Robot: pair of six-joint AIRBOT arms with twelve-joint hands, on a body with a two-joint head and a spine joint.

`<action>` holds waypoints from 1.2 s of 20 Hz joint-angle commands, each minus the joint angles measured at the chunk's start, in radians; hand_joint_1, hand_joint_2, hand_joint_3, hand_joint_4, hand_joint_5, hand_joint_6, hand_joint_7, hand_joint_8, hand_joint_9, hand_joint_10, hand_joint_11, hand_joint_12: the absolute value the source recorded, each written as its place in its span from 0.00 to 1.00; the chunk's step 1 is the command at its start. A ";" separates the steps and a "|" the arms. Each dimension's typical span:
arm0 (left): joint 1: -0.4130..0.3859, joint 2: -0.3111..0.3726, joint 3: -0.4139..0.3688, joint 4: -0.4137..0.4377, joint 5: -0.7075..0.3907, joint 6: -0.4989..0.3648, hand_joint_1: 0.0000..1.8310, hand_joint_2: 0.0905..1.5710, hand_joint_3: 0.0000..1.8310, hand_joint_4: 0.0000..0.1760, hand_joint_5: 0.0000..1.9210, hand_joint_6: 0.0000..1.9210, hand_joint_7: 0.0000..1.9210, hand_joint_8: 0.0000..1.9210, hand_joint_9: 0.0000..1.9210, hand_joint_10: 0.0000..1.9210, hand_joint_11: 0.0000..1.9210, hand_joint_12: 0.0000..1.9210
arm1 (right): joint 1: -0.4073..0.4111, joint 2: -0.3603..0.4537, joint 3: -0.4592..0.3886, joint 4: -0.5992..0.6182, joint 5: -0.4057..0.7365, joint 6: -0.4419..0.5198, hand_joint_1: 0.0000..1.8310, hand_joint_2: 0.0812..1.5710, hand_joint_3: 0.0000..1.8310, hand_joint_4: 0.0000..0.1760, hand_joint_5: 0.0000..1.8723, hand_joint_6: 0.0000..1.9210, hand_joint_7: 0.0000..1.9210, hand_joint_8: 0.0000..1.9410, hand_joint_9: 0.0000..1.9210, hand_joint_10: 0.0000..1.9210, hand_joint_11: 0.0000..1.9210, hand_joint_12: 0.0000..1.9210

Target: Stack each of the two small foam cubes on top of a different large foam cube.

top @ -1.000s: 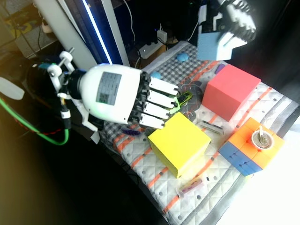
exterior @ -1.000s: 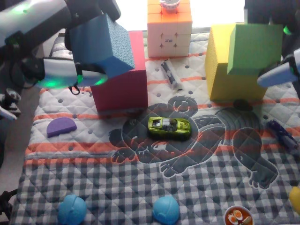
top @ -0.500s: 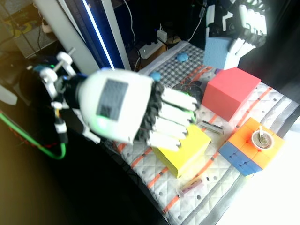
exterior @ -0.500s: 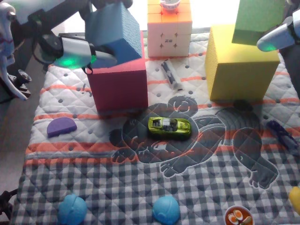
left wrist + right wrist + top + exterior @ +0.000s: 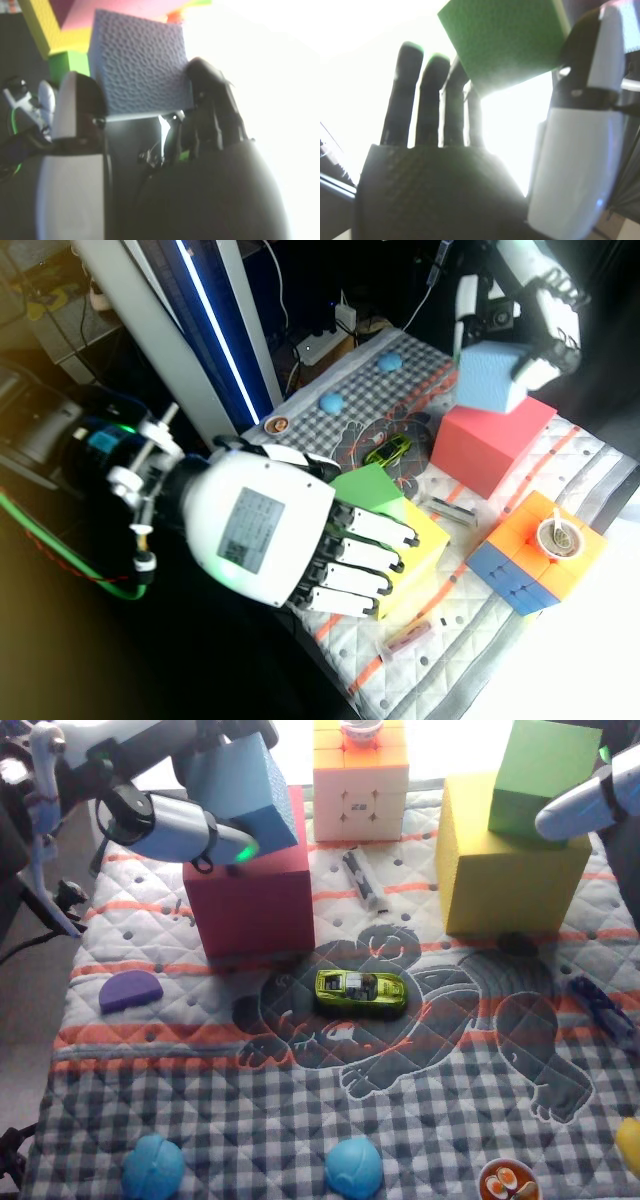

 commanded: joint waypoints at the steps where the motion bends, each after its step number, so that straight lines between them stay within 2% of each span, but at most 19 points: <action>1: -0.007 -0.007 0.006 0.004 -0.084 0.002 0.60 0.75 0.00 0.22 0.05 0.68 0.02 0.46 0.01 0.82 0.03 1.00 | 0.004 0.000 0.008 -0.001 0.081 -0.003 0.56 0.89 0.01 0.10 0.26 0.94 0.26 0.89 0.17 1.00 0.19 1.00; 2: -0.006 -0.013 0.010 -0.039 -0.077 0.052 0.60 0.74 0.00 0.18 0.07 0.60 0.04 0.31 0.00 0.51 0.01 0.93 | 0.003 -0.002 0.010 -0.001 0.075 -0.003 0.57 0.87 0.00 0.07 0.27 0.92 0.29 0.84 0.18 0.93 0.15 1.00; 3: -0.006 -0.018 0.009 -0.071 -0.075 0.106 0.60 0.74 0.00 0.18 0.09 0.50 0.08 0.19 0.00 0.41 0.00 0.87 | 0.003 -0.002 0.010 -0.001 0.074 -0.003 0.67 0.77 0.00 0.00 0.14 0.82 0.18 0.75 0.16 0.86 0.13 1.00; 4: -0.005 -0.023 0.008 -0.108 -0.073 0.161 0.57 0.74 0.00 0.27 0.08 0.37 0.08 0.09 0.00 0.26 0.00 0.72 | 0.003 -0.002 0.010 -0.001 0.071 -0.003 0.70 0.75 0.00 0.00 0.05 0.69 0.10 0.66 0.18 0.83 0.16 1.00; 5: -0.002 -0.025 0.009 -0.117 -0.073 0.174 0.53 0.74 0.00 0.32 0.08 0.27 0.06 0.03 0.00 0.10 0.00 0.52 | 0.003 -0.001 0.010 -0.001 0.069 -0.003 0.69 0.75 0.00 0.00 0.02 0.60 0.06 0.60 0.17 0.82 0.15 1.00; 6: 0.002 -0.025 0.009 -0.123 -0.075 0.174 0.51 0.73 0.00 0.38 0.07 0.17 0.03 0.01 0.00 0.02 0.00 0.32 | 0.003 -0.001 0.010 -0.001 0.068 -0.003 0.70 0.75 0.00 0.00 0.01 0.53 0.03 0.53 0.09 0.81 0.06 1.00; 7: 0.004 -0.025 0.010 -0.126 -0.075 0.174 0.48 0.72 0.00 0.43 0.07 0.11 0.01 0.00 0.00 0.00 0.00 0.19 | 0.003 0.001 0.009 -0.001 0.067 -0.003 0.68 0.74 0.00 0.00 0.00 0.47 0.01 0.46 0.02 0.78 0.01 1.00; 8: 0.005 -0.024 0.011 -0.129 -0.076 0.174 0.46 0.71 0.00 0.37 0.04 0.06 0.00 0.00 0.00 0.00 0.00 0.04 | 0.003 0.003 0.007 -0.001 0.067 -0.003 0.66 0.74 0.00 0.00 0.00 0.40 0.00 0.37 0.00 0.68 0.00 1.00; 9: 0.008 -0.023 0.011 -0.131 -0.081 0.174 0.45 0.70 0.00 0.47 0.01 0.03 0.00 0.00 0.00 0.00 0.00 0.01 | 0.003 0.006 0.004 -0.001 0.067 -0.003 0.60 0.74 0.00 0.00 0.00 0.21 0.00 0.17 0.00 0.45 0.00 1.00; 10: 0.009 -0.021 0.011 -0.133 -0.084 0.174 0.44 0.70 0.00 0.40 0.00 0.00 0.00 0.00 0.00 0.00 0.00 0.00 | 0.004 0.009 0.000 -0.001 0.067 -0.003 0.57 0.74 0.00 0.00 0.00 0.09 0.00 0.07 0.00 0.31 0.00 0.99; 11: 0.012 -0.018 0.008 -0.133 -0.090 0.174 0.44 0.70 0.00 0.35 0.00 0.00 0.00 0.00 0.00 0.00 0.00 0.00 | 0.005 0.018 -0.009 -0.001 0.068 -0.003 0.56 0.73 0.00 0.02 0.00 0.03 0.00 0.01 0.00 0.21 0.00 0.97; 12: 0.012 -0.016 0.005 -0.133 -0.095 0.174 0.42 0.69 0.00 0.50 0.00 0.00 0.00 0.00 0.00 0.00 0.00 0.00 | 0.007 0.022 -0.014 -0.001 0.068 -0.003 0.53 0.73 0.00 0.21 0.00 0.01 0.00 0.00 0.00 0.09 0.00 0.99; 13: 0.014 -0.008 -0.002 -0.133 -0.106 0.174 0.42 0.69 0.00 0.52 0.00 0.00 0.00 0.00 0.00 0.00 0.00 0.00 | 0.010 0.030 -0.022 -0.001 0.070 -0.003 0.50 0.73 0.00 0.25 0.00 0.00 0.00 0.00 0.00 0.04 0.00 0.99; 14: 0.018 0.006 -0.018 -0.129 -0.128 0.174 0.41 0.68 0.00 0.75 0.00 0.00 0.00 0.00 0.00 0.00 0.00 0.00 | 0.011 0.042 -0.034 -0.001 0.079 -0.003 0.50 0.72 0.00 0.32 0.00 0.00 0.00 0.00 0.00 0.01 0.00 0.99; 15: 0.020 0.015 -0.029 -0.123 -0.143 0.174 0.42 0.68 0.00 0.87 0.00 0.00 0.00 0.00 0.00 0.00 0.00 0.00 | 0.011 0.051 -0.043 -0.001 0.089 -0.003 0.49 0.72 0.00 0.35 0.00 0.00 0.00 0.00 0.00 0.00 0.00 0.99; 17: 0.020 0.037 -0.053 -0.108 -0.177 0.174 0.41 0.67 0.00 0.98 0.00 0.00 0.00 0.00 0.00 0.00 0.00 0.00 | 0.012 0.079 -0.071 -0.006 0.115 -0.003 0.46 0.71 0.00 0.43 0.00 0.00 0.00 0.00 0.00 0.00 0.00 0.84; 18: 0.021 0.053 -0.070 -0.098 -0.199 0.174 0.41 0.67 0.00 1.00 0.00 0.00 0.00 0.00 0.00 0.00 0.00 0.00 | 0.015 0.097 -0.088 -0.015 0.131 -0.003 0.44 0.70 0.00 0.43 0.00 0.00 0.00 0.00 0.00 0.00 0.00 0.77; 21: 0.032 0.104 -0.126 -0.063 -0.282 0.168 0.41 0.67 0.00 1.00 0.00 0.00 0.00 0.00 0.00 0.00 0.00 0.00 | 0.034 0.163 -0.151 -0.031 0.176 -0.003 0.44 0.70 0.00 0.43 0.00 0.00 0.00 0.00 0.00 0.00 0.00 0.76; 24: 0.070 0.170 -0.189 0.011 -0.396 0.080 0.41 0.67 0.00 1.00 0.00 0.00 0.00 0.00 0.00 0.00 0.00 0.00 | 0.036 0.254 -0.252 -0.084 0.256 -0.003 0.44 0.70 0.00 0.43 0.00 0.00 0.00 0.00 0.00 0.00 0.00 0.75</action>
